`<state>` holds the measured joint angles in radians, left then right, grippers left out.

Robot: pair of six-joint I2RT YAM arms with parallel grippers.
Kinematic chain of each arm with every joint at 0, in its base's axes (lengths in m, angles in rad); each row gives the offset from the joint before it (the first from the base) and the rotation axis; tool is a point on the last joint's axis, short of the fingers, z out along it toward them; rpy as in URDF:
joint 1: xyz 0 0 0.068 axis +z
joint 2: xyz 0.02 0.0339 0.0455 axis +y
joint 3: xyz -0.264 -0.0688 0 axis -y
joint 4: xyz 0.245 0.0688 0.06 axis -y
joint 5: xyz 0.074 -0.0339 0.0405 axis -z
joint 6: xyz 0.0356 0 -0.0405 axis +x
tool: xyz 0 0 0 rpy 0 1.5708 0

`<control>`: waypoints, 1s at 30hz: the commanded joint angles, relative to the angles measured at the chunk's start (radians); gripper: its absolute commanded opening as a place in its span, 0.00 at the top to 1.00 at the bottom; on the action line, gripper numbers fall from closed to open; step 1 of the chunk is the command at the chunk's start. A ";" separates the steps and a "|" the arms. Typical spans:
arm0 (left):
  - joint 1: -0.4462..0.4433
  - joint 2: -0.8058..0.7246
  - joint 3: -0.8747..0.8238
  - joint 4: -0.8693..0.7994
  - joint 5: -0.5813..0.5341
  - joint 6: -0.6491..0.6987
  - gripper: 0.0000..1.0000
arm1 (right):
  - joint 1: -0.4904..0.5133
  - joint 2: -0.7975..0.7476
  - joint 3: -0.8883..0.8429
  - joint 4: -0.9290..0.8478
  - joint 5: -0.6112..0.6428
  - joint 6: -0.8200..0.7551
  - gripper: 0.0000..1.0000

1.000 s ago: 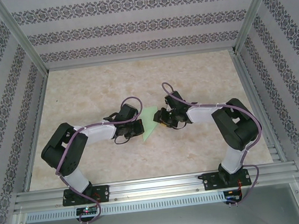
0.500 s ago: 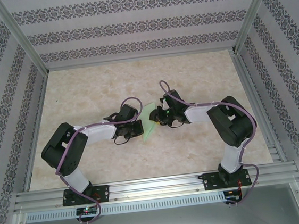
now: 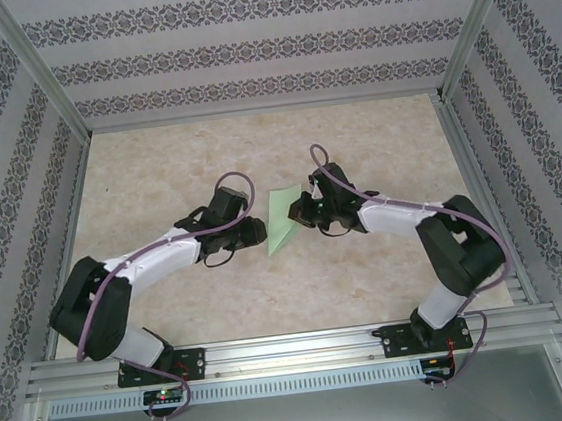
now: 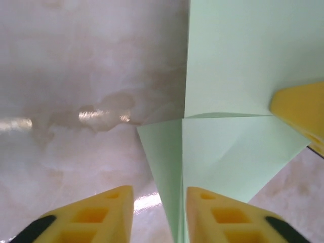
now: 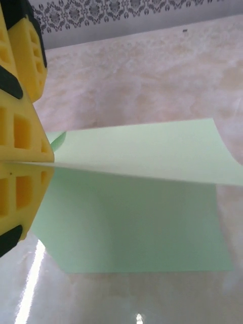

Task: Fold a paper plane with a square sheet of paper (pick it up from the middle)
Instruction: Fourth fold the wing at the center of the table.

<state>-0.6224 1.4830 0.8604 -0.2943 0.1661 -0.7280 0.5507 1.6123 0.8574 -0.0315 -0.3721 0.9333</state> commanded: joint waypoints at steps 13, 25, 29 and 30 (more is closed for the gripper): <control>0.006 -0.032 -0.074 0.355 0.227 0.346 0.44 | 0.118 -0.140 0.007 -0.180 0.405 0.262 0.93; -0.037 0.145 -0.116 0.574 0.229 0.610 0.46 | 0.111 -0.032 -0.006 -0.102 0.402 0.418 0.92; -0.050 0.176 -0.133 0.625 0.229 0.650 0.48 | 0.106 -0.022 -0.002 -0.124 0.402 0.449 0.92; -0.054 0.182 -0.145 0.651 0.226 0.658 0.48 | 0.104 -0.018 0.001 -0.131 0.398 0.453 0.91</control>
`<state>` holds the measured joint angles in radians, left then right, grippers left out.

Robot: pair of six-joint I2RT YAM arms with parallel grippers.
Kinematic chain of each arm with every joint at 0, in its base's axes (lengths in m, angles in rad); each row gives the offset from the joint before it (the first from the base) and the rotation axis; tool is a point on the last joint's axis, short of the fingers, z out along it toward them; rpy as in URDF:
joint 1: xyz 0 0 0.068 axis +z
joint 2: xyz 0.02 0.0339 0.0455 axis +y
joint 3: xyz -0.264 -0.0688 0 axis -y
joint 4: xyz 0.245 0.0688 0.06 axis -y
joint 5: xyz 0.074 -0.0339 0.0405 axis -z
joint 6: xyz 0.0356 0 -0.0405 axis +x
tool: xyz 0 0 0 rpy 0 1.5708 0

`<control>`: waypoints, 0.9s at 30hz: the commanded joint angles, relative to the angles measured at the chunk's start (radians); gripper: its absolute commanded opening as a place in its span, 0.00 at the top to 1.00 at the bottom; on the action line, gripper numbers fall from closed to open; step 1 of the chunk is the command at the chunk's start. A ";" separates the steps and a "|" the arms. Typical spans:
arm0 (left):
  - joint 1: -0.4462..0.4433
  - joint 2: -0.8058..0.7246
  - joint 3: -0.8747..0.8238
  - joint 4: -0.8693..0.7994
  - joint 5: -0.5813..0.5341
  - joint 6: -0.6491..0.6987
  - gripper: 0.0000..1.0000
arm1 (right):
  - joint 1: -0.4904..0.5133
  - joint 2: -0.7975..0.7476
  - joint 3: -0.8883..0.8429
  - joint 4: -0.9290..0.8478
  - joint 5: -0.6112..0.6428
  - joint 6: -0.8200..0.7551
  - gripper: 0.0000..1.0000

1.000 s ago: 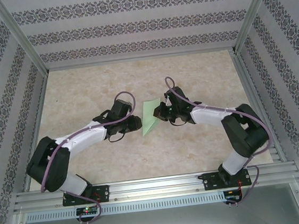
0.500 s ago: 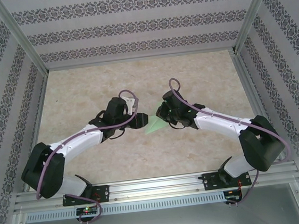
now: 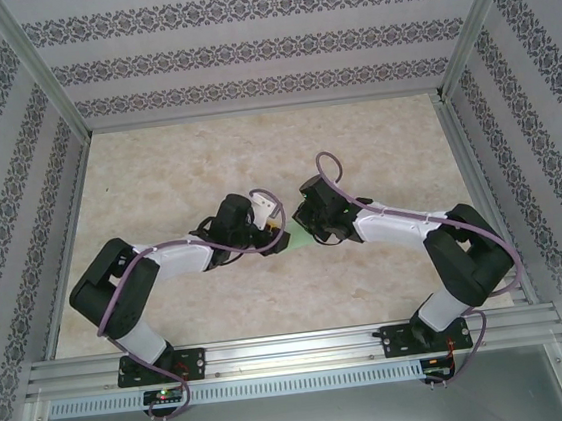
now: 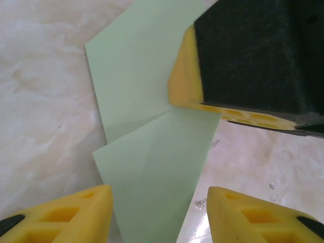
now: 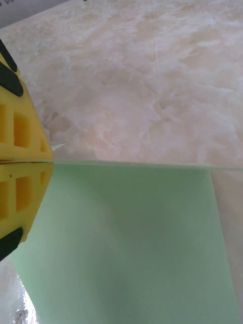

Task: Fold a paper plane with a square sheet of paper (pick it up from the middle)
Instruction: Fourth fold the wing at the center of the table.

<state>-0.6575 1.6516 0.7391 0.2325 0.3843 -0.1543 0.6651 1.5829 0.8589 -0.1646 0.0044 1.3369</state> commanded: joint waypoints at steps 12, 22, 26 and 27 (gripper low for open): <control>-0.044 0.073 -0.070 0.243 0.010 0.176 0.53 | -0.027 0.032 0.021 -0.025 -0.035 0.103 0.89; -0.047 0.126 -0.049 0.257 0.013 0.237 0.64 | -0.042 0.039 0.021 -0.027 -0.095 0.117 0.86; -0.049 0.139 -0.046 0.269 0.011 0.243 0.63 | -0.050 0.042 0.025 -0.022 -0.115 0.120 0.85; -0.050 0.142 -0.044 0.270 0.009 0.245 0.63 | -0.051 0.041 0.025 -0.022 -0.116 0.119 0.85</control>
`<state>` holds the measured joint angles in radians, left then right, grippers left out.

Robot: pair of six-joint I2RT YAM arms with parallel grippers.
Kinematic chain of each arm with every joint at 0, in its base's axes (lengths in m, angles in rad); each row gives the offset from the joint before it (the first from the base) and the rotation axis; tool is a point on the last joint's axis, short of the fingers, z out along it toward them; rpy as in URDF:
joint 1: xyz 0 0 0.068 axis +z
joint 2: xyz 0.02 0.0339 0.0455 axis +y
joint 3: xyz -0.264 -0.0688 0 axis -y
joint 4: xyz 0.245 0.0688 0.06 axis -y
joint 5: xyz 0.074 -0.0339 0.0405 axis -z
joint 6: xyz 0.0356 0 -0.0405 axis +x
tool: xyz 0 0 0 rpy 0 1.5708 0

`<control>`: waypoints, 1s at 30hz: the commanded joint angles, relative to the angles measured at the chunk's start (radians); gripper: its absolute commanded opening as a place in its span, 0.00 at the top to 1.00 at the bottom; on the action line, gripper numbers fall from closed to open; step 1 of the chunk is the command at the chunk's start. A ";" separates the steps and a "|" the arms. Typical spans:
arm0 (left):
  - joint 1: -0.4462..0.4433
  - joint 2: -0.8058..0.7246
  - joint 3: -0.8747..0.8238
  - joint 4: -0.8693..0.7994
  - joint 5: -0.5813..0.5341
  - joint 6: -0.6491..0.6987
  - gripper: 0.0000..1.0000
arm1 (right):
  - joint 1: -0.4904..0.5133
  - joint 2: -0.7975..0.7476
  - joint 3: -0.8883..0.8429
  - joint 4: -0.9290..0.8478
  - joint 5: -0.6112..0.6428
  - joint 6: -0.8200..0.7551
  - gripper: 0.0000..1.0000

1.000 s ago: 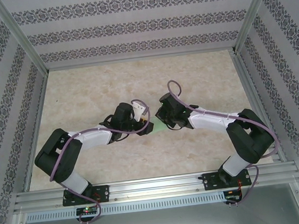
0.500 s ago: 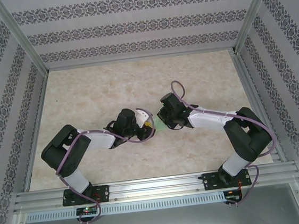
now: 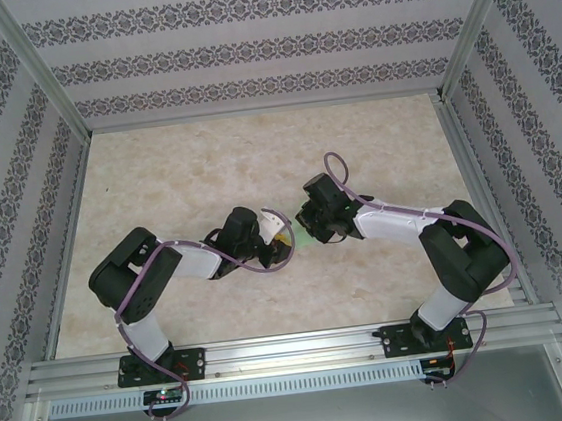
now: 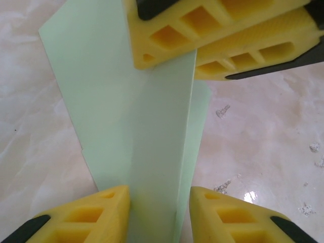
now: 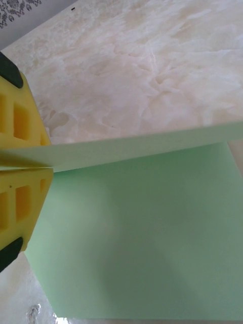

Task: Fold a paper plane with a square sheet of paper (pick it up from the middle)
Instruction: Fourth fold the wing at the center of the table.

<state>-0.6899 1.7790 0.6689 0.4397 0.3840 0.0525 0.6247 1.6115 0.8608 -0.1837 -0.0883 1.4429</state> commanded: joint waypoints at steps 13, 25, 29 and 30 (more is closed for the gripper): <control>-0.020 0.040 0.064 0.009 0.032 0.007 0.87 | -0.098 -0.098 -0.039 0.023 -0.084 -0.240 0.50; -0.019 0.035 0.099 -0.088 0.072 -0.244 0.88 | -0.144 -0.179 -0.206 0.146 -0.237 -0.537 0.48; -0.019 0.053 0.103 -0.092 0.069 -0.278 0.88 | -0.127 -0.118 -0.181 0.159 -0.254 -0.560 0.51; -0.020 0.057 0.107 -0.095 0.073 -0.286 0.88 | -0.125 -0.100 -0.174 0.168 -0.263 -0.565 0.52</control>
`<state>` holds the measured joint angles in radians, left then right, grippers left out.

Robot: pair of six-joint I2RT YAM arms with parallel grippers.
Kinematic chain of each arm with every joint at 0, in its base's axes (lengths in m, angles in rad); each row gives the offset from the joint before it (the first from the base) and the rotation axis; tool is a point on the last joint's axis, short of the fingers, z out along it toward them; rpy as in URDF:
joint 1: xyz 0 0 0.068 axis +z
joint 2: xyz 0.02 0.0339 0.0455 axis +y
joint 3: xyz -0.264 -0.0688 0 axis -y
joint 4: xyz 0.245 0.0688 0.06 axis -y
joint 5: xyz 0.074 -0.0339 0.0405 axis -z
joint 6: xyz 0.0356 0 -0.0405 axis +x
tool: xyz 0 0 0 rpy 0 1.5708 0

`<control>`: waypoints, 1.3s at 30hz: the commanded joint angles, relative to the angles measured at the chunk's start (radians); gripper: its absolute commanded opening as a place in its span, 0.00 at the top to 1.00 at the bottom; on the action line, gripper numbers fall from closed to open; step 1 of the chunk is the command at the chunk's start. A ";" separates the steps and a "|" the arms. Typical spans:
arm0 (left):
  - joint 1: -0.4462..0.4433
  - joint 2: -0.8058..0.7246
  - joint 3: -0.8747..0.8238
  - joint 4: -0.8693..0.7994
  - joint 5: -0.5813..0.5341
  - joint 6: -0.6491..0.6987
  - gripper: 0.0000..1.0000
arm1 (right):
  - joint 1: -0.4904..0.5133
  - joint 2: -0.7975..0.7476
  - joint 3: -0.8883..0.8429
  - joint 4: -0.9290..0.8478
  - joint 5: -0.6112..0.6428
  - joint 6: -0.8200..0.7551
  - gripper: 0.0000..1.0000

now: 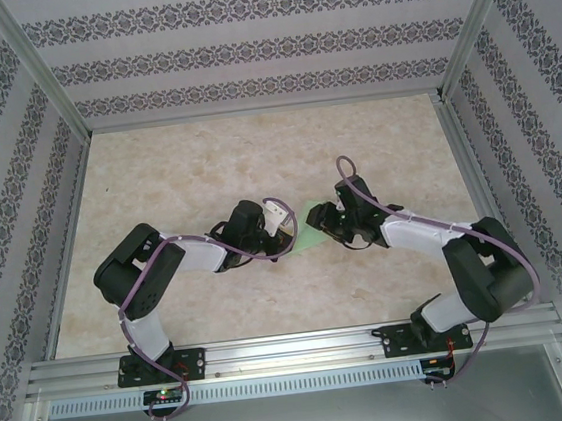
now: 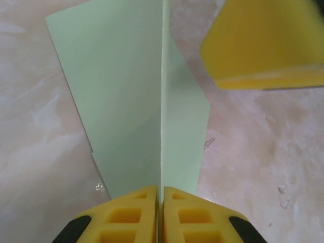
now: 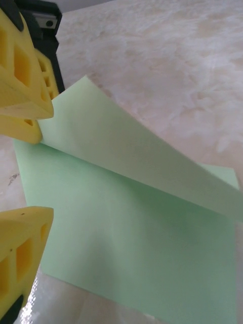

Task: Fold a paper plane with a square sheet of paper (pick it up from the middle)
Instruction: Fourth fold the wing at the center of the table.

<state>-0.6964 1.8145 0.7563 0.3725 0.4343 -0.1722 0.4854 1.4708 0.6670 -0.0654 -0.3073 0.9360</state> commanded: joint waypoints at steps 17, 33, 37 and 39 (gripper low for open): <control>-0.010 0.082 0.055 -0.057 0.022 -0.157 0.90 | 0.029 0.166 0.091 0.061 -0.047 -0.124 0.57; 0.007 0.089 0.055 -0.040 0.037 -0.228 0.91 | 0.010 0.106 0.021 0.101 -0.022 -0.126 0.51; 0.009 0.096 0.059 -0.044 0.037 -0.237 0.91 | 0.009 0.108 0.016 0.128 -0.021 -0.122 0.51; 0.011 0.099 0.063 -0.049 0.035 -0.241 0.91 | 0.007 0.114 0.026 0.106 -0.008 -0.124 0.53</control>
<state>-0.6933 1.8786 0.7979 0.3435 0.4591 -0.3847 0.5014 1.5753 0.6933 0.0223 -0.3416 0.8349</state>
